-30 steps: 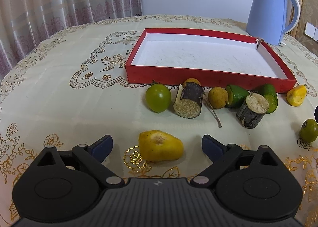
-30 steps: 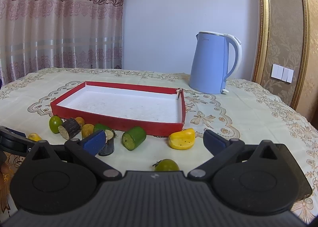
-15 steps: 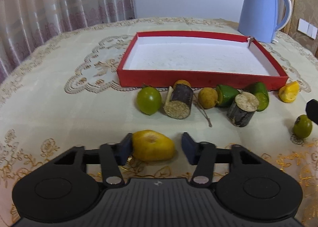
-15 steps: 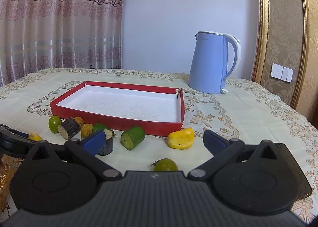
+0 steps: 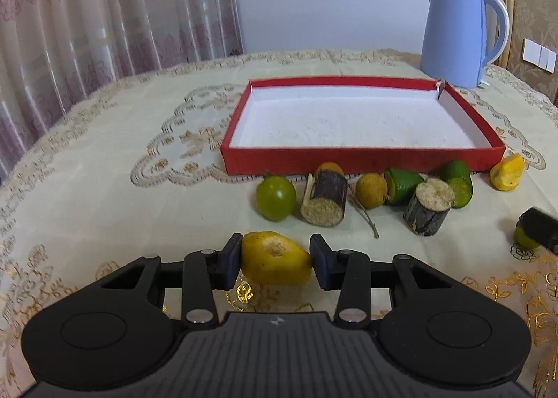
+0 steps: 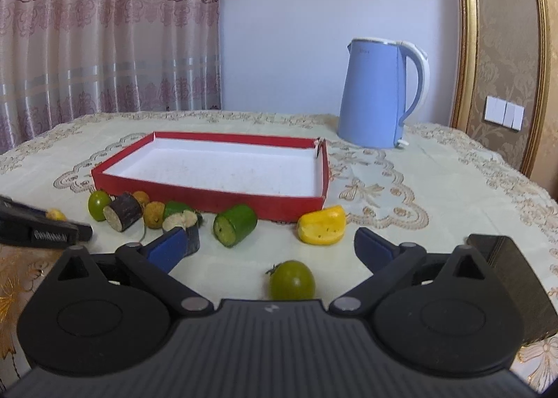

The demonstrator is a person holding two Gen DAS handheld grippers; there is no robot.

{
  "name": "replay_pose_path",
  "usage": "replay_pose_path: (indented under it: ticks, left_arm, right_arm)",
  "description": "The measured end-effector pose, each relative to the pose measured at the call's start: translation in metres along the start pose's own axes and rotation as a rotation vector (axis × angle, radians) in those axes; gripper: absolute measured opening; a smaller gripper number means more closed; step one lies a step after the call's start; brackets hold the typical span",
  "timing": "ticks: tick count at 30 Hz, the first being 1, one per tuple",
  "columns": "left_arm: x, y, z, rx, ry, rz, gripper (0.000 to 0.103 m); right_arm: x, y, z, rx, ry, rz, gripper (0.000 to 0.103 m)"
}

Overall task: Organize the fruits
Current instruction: 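Close the left gripper on the yellow fruit while the right gripper grasps the green tomato, then drop the green tomato into the tray with the right gripper while the left lifts the yellow fruit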

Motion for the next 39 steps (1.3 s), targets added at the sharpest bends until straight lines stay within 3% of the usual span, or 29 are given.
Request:
replay_pose_path:
  ticks: [6,14,16,32,35,39]
  left_arm:
    - [-0.004,0.006,0.001,0.005,0.004,0.017,0.041]
    - [-0.002,0.009,0.001,0.008,0.008,0.022,0.041]
    - [-0.002,0.01,0.002,0.011,0.009,0.025,0.041]
    - [0.002,0.025,0.005,0.024,0.025,0.038,0.04]
    - [0.005,0.032,0.006,0.032,0.032,0.044,0.03]
    - [0.012,0.049,0.008,0.046,0.047,0.062,0.03]
  right_arm:
    - [0.015,-0.005,0.001,-0.015,-0.009,-0.06,0.081]
    - [0.034,-0.011,0.003,-0.025,0.001,-0.147,0.039]
    - [0.036,-0.012,0.004,-0.029,-0.008,-0.151,0.035]
    - [0.025,-0.003,0.007,-0.027,0.033,-0.097,0.033]
    - [0.022,0.0,0.007,-0.026,0.042,-0.084,0.033]
    - [0.019,0.004,0.008,-0.024,0.054,-0.065,0.033]
Point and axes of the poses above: each gripper's, at about its wrist camera, not at the fingertips, and x roughly the way its jaws point, z to its right, y to its top, the point moved 1 cm from there along x, roughly the way its jaws point, and after that the axes turned 12 degrees about -y, right-handed, at the moved point
